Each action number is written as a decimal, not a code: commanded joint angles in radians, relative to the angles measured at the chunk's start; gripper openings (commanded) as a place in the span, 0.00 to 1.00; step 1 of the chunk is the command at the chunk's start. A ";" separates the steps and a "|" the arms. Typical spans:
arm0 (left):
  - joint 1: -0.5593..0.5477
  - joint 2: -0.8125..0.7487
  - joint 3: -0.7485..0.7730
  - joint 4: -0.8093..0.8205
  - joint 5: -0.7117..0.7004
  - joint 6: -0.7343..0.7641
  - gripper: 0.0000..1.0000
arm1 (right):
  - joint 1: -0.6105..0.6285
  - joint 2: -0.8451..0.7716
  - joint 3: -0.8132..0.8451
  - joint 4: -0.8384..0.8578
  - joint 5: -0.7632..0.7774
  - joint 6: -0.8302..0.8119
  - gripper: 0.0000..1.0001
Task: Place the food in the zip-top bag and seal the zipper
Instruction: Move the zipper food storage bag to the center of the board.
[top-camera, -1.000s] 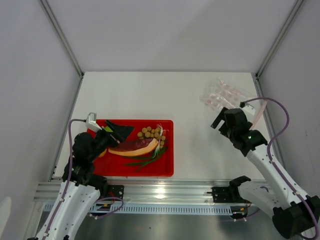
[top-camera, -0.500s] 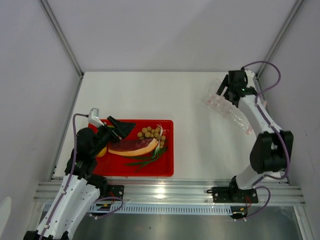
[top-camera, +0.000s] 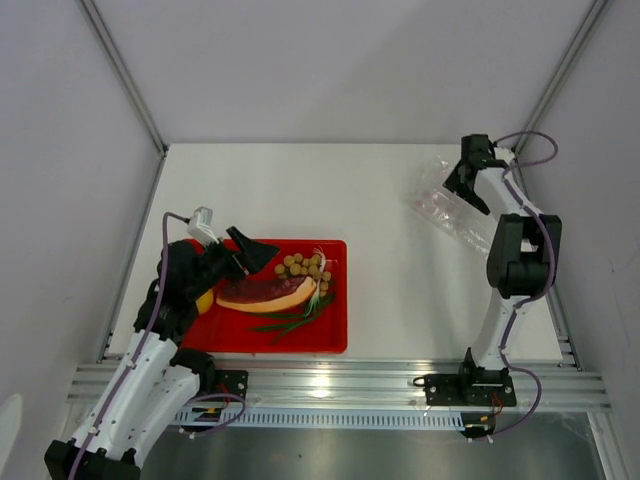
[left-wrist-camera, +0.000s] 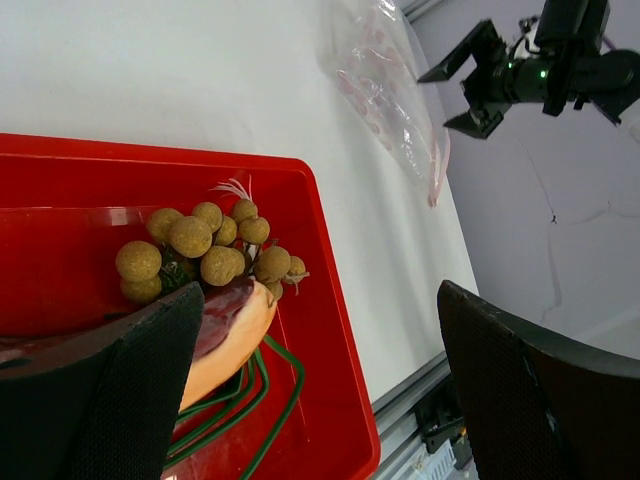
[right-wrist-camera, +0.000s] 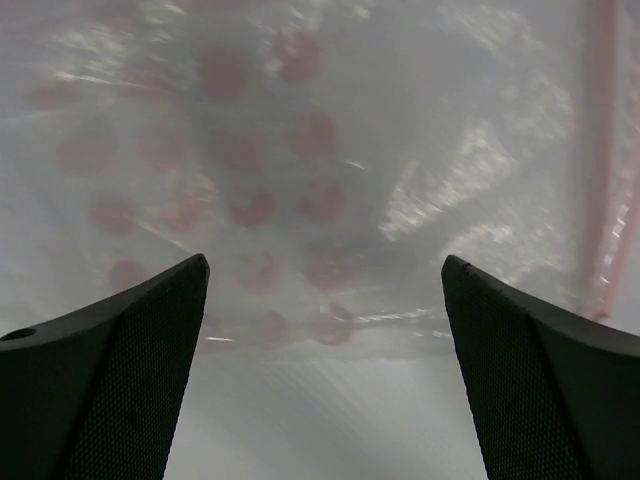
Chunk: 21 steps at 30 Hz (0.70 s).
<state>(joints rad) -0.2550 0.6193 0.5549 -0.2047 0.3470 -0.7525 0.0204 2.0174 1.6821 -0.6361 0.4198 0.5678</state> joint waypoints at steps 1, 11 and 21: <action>0.005 -0.006 0.037 0.027 0.037 0.047 0.99 | -0.079 -0.120 -0.160 0.079 -0.027 -0.020 0.99; 0.005 -0.006 0.056 0.021 0.075 0.041 0.99 | -0.002 0.004 -0.271 0.377 -0.654 -0.044 0.99; 0.002 0.007 0.092 -0.004 0.075 0.044 0.99 | 0.228 0.002 -0.119 0.690 -0.994 0.291 1.00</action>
<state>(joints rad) -0.2550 0.6182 0.6052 -0.2111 0.4004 -0.7315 0.2485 2.1120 1.4975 -0.0460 -0.4656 0.7719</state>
